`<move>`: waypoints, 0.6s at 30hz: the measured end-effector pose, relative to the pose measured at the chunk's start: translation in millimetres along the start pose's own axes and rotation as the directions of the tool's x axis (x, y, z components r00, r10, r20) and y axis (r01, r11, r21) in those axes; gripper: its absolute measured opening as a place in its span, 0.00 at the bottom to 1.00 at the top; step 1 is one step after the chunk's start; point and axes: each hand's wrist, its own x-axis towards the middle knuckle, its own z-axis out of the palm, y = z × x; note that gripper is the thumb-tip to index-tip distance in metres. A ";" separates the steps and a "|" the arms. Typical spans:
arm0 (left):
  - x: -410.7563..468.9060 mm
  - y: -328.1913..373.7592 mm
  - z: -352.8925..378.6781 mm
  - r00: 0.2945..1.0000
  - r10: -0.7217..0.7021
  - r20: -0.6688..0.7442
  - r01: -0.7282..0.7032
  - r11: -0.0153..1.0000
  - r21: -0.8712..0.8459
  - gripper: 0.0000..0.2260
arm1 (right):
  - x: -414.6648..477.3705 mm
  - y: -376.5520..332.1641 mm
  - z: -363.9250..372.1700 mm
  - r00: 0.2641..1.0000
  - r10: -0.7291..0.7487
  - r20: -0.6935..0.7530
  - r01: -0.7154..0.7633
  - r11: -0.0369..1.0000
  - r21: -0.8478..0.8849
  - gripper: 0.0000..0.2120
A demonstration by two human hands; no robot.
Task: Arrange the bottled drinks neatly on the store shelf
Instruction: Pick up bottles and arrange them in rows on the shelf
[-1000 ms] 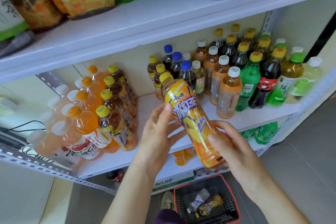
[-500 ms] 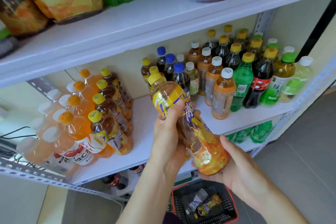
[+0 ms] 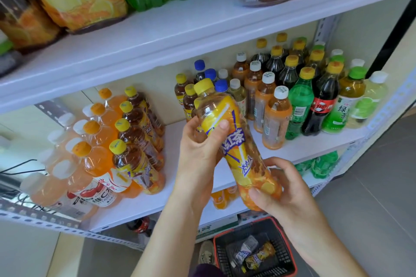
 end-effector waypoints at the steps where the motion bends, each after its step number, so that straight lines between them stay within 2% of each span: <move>1: -0.7 -1.1 1.3 1.000 0.001 -0.005 -0.001 1.000 0.007 0.36 | 0.4 0.1 0.7 0.998 -0.056 -0.041 0.052 0.993 -0.101 0.31; 5: -2.6 -4.8 6.8 1.000 0.012 -0.016 -0.012 1.000 0.003 0.32 | -0.7 1.9 3.7 0.977 -0.182 -0.110 0.130 0.921 -0.368 0.30; 8: -2.5 -5.9 4.6 1.000 0.026 -0.016 -0.027 0.999 -0.039 0.30 | -3.7 1.8 1.3 0.983 -0.163 -0.083 0.124 0.927 -0.353 0.32; 10: -1.2 -6.0 0.3 1.000 0.030 0.008 -0.029 0.996 -0.083 0.27 | -0.9 -1.7 -1.9 0.997 -0.063 -0.047 0.053 0.981 -0.186 0.33; 11: -0.1 -5.6 -1.5 1.000 0.023 0.020 -0.020 0.994 -0.107 0.26 | 2.2 -2.8 -4.9 0.999 0.022 -0.027 -0.022 1.000 -0.006 0.32; 13: 2.3 -3.9 -4.4 0.999 -0.015 0.035 0.021 0.984 -0.174 0.23 | 7.8 -4.5 -10.6 0.967 0.221 0.129 -0.252 0.914 0.317 0.30; 15: 5.3 -2.8 -7.0 0.994 -0.074 0.077 0.092 0.956 -0.279 0.21 | 8.0 -7.6 -12.9 0.857 0.357 0.371 -0.486 0.800 0.353 0.34; 17: 7.5 -2.7 -8.6 0.981 -0.106 0.162 0.157 0.925 -0.347 0.19 | 6.3 -4.5 -14.5 0.784 0.360 0.506 -0.568 0.746 0.349 0.38; 18: 8.1 -2.7 -9.5 0.975 -0.114 0.193 0.179 0.914 -0.365 0.19 | 5.5 -3.2 -13.7 0.786 0.340 0.516 -0.560 0.744 0.364 0.38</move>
